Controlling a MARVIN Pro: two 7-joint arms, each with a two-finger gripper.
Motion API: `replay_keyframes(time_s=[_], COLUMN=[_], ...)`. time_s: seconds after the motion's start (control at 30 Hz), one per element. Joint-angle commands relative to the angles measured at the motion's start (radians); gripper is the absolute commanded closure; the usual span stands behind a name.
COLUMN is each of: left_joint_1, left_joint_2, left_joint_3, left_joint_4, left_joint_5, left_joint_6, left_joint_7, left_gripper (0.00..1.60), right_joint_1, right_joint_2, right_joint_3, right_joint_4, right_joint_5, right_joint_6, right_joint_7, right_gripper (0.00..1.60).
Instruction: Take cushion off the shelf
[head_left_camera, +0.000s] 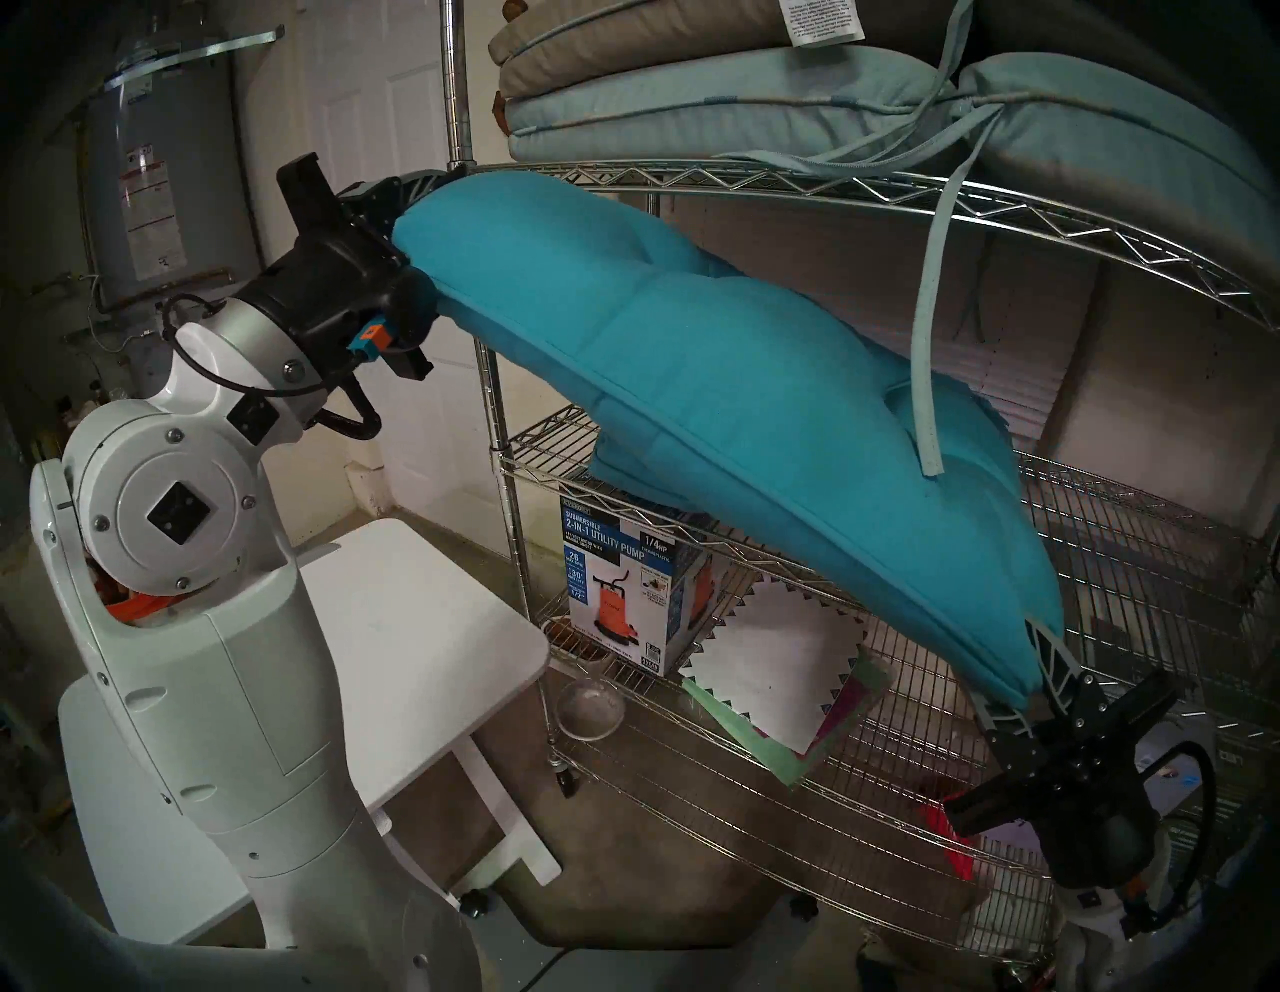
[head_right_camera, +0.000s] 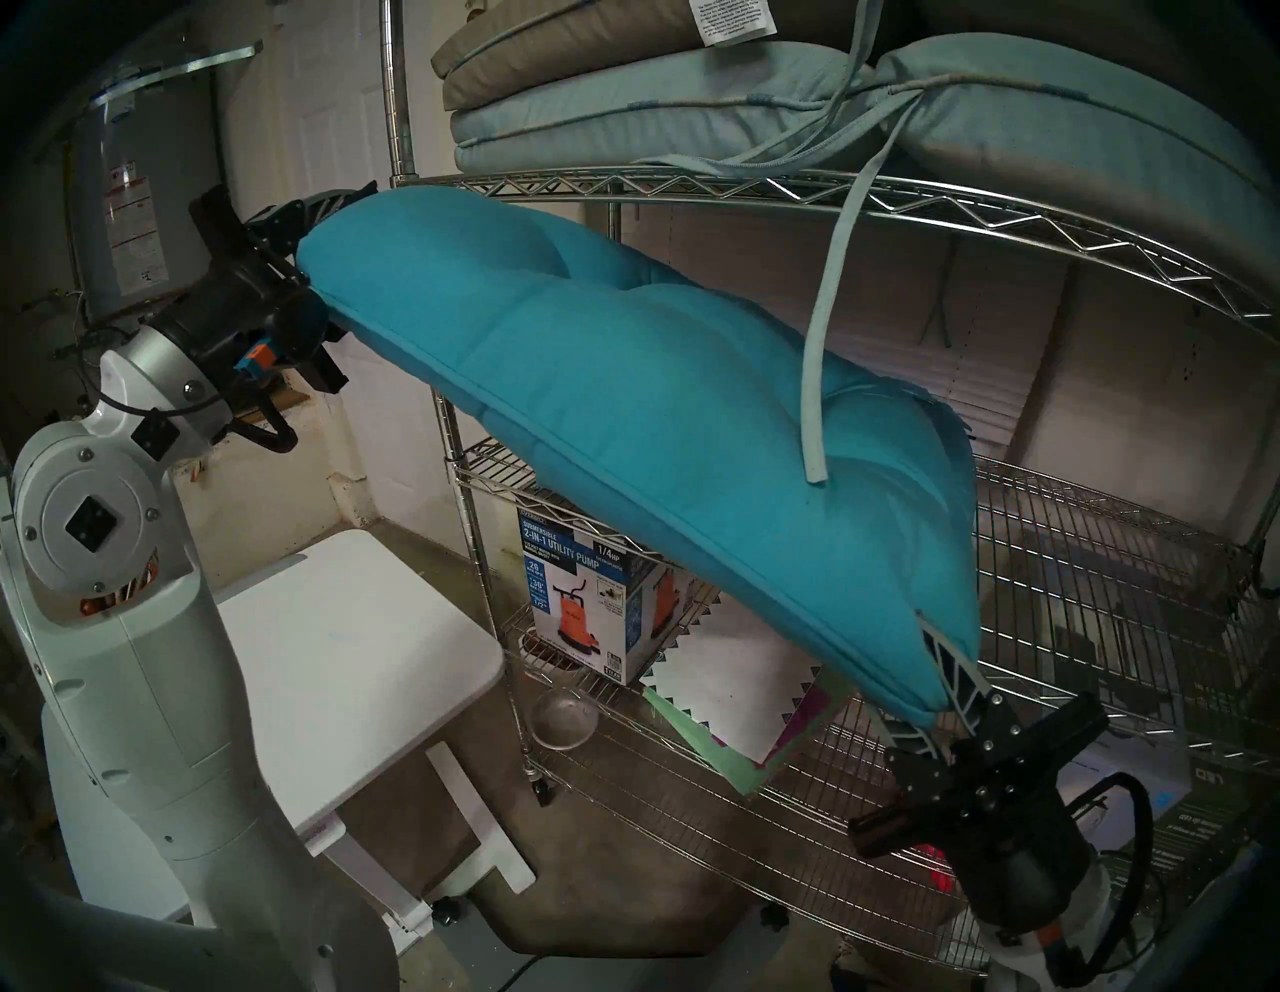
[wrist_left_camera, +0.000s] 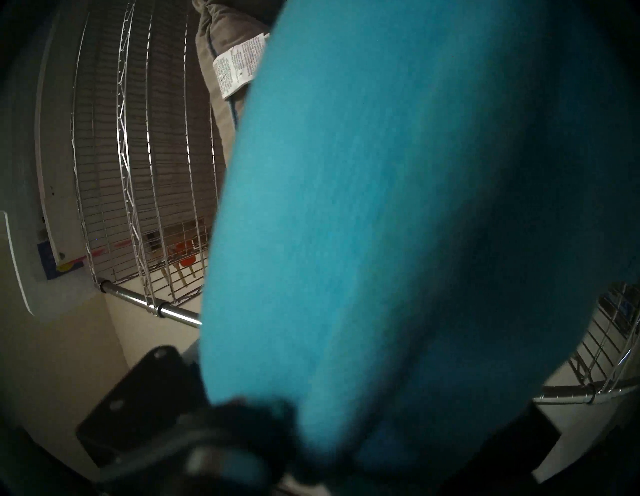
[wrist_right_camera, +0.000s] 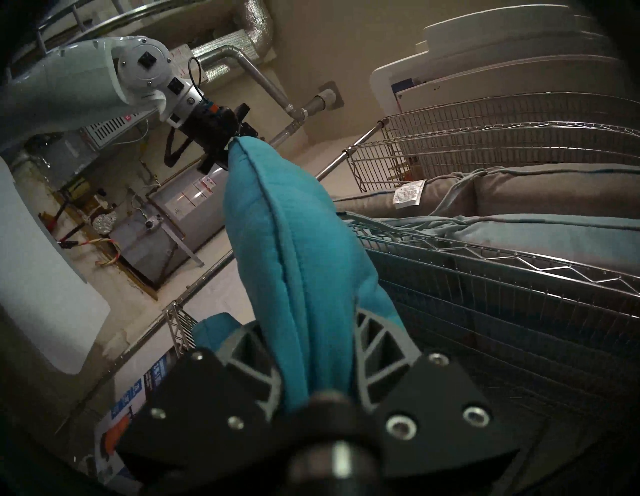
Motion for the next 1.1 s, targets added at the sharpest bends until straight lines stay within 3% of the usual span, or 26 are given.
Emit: replay_keyframes(time_s=[0.0,0.4,0.43,0.47,0.5,1.07], left_joint_1=[-0.087,-0.093,-0.088,-0.081,-0.076,-0.099], left_joint_2=[0.0,0.002,0.003,0.002,0.001,0.015], left_joint_3=[-0.082,-0.178,-0.187,-0.198,-0.208,-0.365], left_joint_4=[-0.033,-0.033,-0.033,-0.033,-0.033,-0.033], left_joint_5=[-0.027,-0.081,-0.084,-0.087,-0.089,-0.161], left_joint_6=[0.011,0.014,0.014,0.018,0.02,0.044], left_joint_7=[0.059,0.032,0.026,0.018,0.014,0.002], left_gripper=[1.6,1.6,1.42,1.09,0.0,0.0], right_joint_1=[-0.011,0.001,0.002,0.004,0.005,-0.014], right_joint_2=[0.004,0.002,0.002,0.002,0.002,-0.015], right_joint_3=[-0.054,-0.17,-0.177,-0.186,-0.192,-0.232], right_joint_4=[0.0,0.0,0.0,0.0,0.0,0.0], right_joint_5=[-0.005,-0.025,-0.026,-0.027,-0.028,-0.039], right_joint_6=[0.0,0.0,0.0,0.0,0.0,0.0], right_joint_7=[0.014,0.063,0.065,0.068,0.07,0.093], right_gripper=[1.6,1.6,1.6,1.6,1.6,1.6])
